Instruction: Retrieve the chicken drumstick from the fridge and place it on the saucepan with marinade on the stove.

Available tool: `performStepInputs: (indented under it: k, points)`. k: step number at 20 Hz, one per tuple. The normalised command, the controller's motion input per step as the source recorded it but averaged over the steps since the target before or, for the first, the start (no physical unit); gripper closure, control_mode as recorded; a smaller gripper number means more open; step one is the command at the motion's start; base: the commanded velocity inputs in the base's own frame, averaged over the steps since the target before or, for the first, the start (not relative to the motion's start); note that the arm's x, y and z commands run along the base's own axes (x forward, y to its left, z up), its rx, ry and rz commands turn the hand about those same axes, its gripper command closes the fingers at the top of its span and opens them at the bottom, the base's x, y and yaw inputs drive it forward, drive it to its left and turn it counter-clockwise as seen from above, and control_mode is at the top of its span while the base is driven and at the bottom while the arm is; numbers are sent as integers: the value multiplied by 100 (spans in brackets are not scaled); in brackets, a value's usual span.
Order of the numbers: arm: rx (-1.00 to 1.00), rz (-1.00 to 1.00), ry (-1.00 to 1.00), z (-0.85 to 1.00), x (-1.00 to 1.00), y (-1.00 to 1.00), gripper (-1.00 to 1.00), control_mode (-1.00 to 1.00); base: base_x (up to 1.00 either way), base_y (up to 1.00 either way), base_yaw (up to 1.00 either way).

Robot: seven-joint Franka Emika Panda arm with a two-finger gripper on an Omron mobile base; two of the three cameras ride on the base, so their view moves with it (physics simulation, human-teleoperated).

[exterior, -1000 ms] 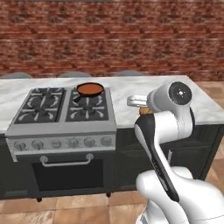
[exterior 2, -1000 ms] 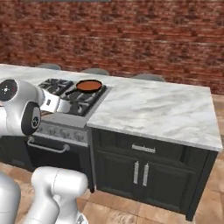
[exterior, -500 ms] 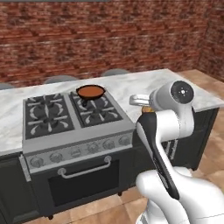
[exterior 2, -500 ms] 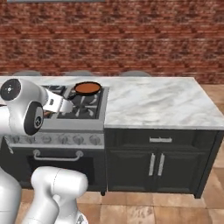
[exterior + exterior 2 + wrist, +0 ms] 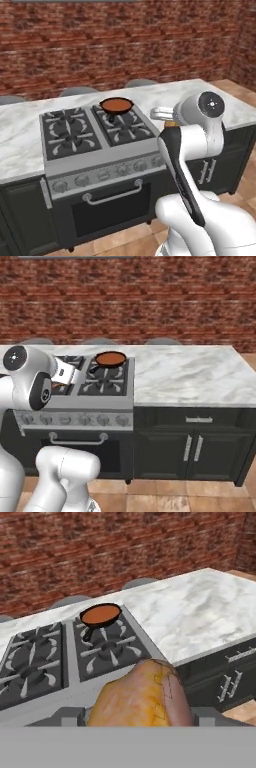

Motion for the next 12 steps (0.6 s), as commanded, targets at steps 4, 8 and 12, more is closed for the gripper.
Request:
performStepInputs:
  k: [4, 8, 12]
  points:
    - [0, 0, 0, 0, 0, 0, 100, 100, 74, -4, 3]
    - [0, 0, 0, 0, 0, 0, 100, 100, 81, -2, 3]
    - [0, 0, 0, 0, 0, 0, 100, 100, 53, 0, 8]
